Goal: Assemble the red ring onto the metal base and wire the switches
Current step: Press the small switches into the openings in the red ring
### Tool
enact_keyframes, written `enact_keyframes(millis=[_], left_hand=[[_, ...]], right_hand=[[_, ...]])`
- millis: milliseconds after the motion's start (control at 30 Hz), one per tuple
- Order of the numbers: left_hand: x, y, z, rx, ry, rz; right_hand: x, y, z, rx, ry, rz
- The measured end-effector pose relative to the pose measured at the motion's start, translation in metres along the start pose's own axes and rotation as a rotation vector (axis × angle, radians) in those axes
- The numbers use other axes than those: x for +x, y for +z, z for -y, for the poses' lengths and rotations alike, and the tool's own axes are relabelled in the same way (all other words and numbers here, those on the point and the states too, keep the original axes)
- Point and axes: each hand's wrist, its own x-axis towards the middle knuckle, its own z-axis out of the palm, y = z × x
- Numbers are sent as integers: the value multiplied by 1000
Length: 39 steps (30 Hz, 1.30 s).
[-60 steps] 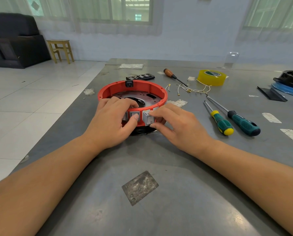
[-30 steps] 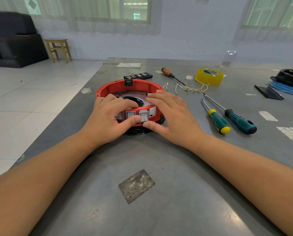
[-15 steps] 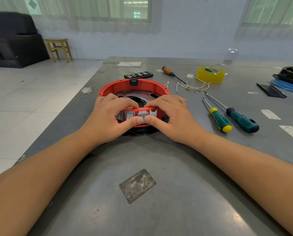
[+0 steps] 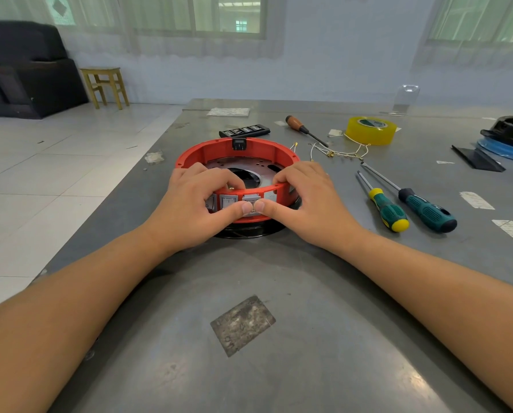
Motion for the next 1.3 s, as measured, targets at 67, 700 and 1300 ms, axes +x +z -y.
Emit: enact_keyframes(millis=[67, 700, 1300], left_hand=[[0, 0, 0, -9, -8, -1], [1, -4, 9, 21, -10, 95], [-1, -12, 17, 34, 54, 87]], right_hand=[[0, 0, 0, -1, 4, 1], [-1, 5, -2, 7, 11, -41], [1, 6, -6, -45, -3, -56]])
